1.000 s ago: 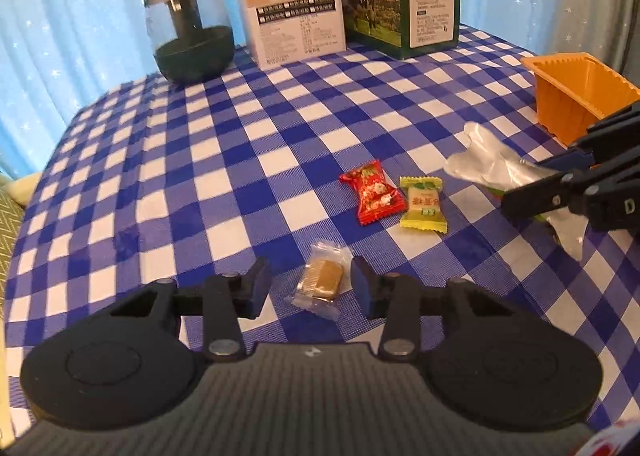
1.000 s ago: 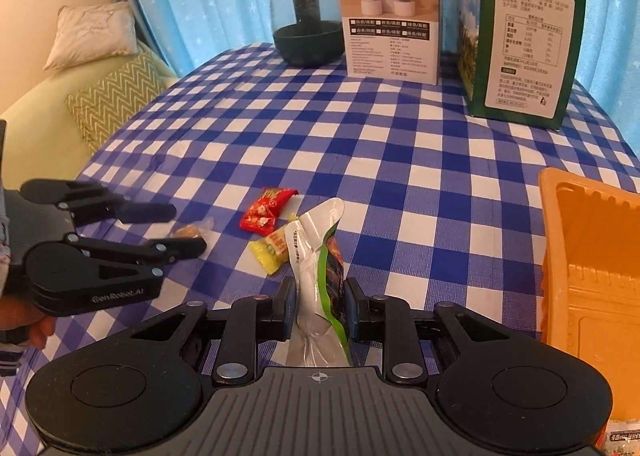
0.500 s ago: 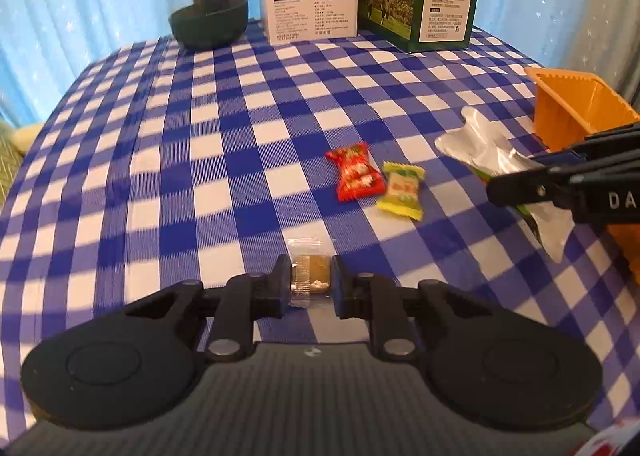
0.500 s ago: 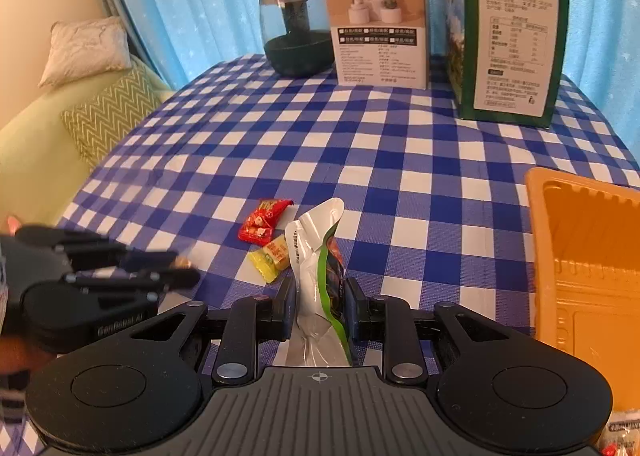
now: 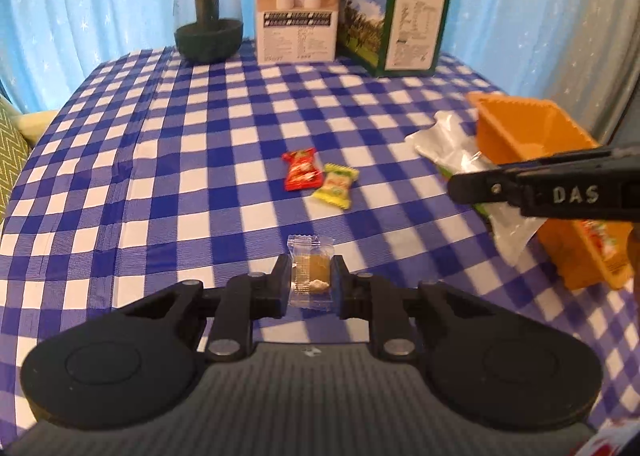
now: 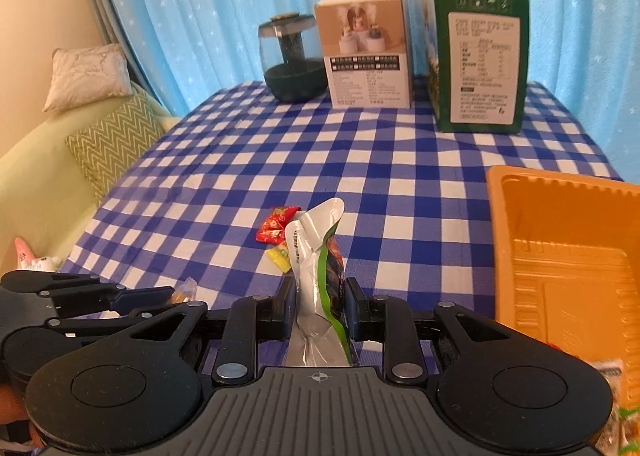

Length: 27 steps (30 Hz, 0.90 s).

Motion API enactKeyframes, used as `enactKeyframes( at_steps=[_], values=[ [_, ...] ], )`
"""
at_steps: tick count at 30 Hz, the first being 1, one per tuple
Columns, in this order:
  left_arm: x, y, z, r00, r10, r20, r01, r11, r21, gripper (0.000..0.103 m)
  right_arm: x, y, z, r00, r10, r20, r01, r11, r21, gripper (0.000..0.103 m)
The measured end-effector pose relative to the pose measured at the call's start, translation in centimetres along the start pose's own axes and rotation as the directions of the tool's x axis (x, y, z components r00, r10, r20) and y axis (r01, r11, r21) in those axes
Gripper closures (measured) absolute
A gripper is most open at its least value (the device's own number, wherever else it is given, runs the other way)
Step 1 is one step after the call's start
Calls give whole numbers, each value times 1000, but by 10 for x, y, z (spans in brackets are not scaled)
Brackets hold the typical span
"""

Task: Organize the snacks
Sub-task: 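Carry the pouch in the right tool while the left carries the brown candy over the tray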

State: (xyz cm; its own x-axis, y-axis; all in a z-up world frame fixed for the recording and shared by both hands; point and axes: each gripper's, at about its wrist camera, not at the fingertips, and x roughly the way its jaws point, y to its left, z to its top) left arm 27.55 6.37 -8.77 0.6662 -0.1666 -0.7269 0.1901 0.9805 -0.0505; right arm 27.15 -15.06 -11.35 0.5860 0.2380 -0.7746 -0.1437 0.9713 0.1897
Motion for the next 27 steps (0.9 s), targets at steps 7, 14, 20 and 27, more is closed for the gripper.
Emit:
enactKeyframes(
  at_steps=[7, 14, 20, 27],
  values=[
    [-31, -25, -9, 998, -36, 51, 36, 999, 0, 85, -31, 3, -13, 999, -26, 45, 28, 999, -27, 77],
    [-53, -48, -17, 993, -73, 91, 72, 997, 9, 85, -58, -1, -25, 993, -70, 94, 74, 997, -36, 77],
    [-62, -68, -20, 987, -110, 115, 105, 993, 46, 85, -81, -13, -36, 984, -132, 122, 133, 991, -4, 77],
    [-64, -87, -14, 978, -158, 137, 150, 986, 66, 85, -104, -34, -41, 969, -193, 152, 188, 981, 46, 77]
  ],
)
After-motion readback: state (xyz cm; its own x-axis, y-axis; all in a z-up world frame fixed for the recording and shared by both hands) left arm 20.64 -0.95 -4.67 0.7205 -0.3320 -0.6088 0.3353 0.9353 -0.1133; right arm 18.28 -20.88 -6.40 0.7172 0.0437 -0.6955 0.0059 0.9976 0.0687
